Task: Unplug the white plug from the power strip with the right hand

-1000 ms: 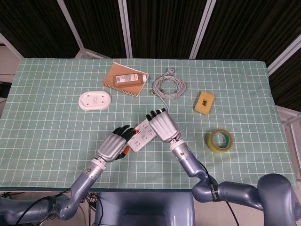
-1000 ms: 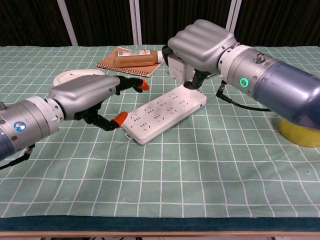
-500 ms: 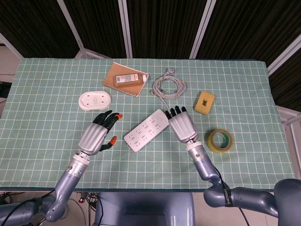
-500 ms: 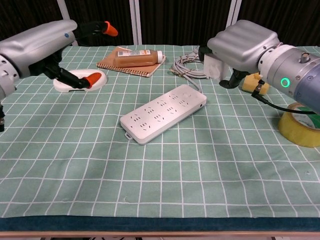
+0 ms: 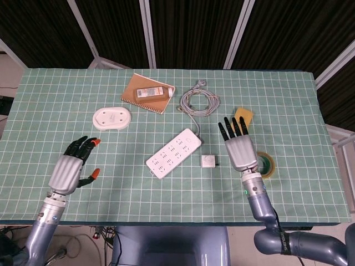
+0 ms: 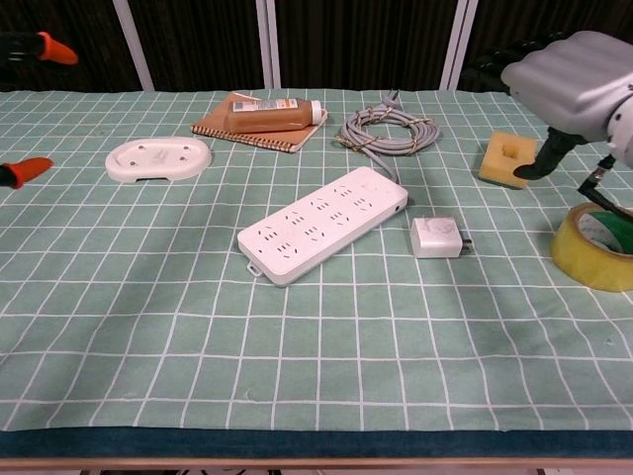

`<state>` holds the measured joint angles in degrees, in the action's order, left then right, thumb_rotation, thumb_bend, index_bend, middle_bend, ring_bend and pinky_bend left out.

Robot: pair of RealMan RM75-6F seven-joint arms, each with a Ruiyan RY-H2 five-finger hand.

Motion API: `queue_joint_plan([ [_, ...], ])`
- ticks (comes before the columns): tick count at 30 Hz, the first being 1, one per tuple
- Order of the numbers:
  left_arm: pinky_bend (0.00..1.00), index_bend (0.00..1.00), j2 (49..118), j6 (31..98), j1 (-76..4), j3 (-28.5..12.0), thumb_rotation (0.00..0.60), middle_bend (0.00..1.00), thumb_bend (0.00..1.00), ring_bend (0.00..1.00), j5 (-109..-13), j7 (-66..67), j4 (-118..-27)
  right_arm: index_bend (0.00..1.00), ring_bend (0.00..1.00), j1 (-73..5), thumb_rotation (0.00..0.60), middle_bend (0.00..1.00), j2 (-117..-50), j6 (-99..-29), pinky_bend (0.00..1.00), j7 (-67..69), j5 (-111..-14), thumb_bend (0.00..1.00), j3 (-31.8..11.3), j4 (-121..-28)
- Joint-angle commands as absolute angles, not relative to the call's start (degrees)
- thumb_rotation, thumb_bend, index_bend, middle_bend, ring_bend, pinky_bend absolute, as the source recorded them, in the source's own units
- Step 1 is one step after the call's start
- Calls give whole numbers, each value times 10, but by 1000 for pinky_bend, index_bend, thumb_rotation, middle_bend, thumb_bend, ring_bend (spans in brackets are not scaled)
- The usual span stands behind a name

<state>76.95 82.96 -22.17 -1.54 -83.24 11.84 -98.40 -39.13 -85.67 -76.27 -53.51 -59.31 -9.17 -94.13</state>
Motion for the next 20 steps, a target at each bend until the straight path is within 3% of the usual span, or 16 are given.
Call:
queue_joint_plan([
  [1,138,112,752,856,-194,-1,600,103,221,62,-846,92,-974,0,0,-337,600,0,-810,-796,23,-438,-646,274,-62,-968],
  [11,46,10,706,918,-122,30,600,21,125,0,-869,28,-933,0,0,-206,600,0,-730,-905,0,-194,-770,242,0,-968],
  [20,7,0,680,950,-74,32,600,0,47,0,-862,-23,-881,0,0,-112,600,0,-696,-963,0,-67,-802,167,33,-906],
])
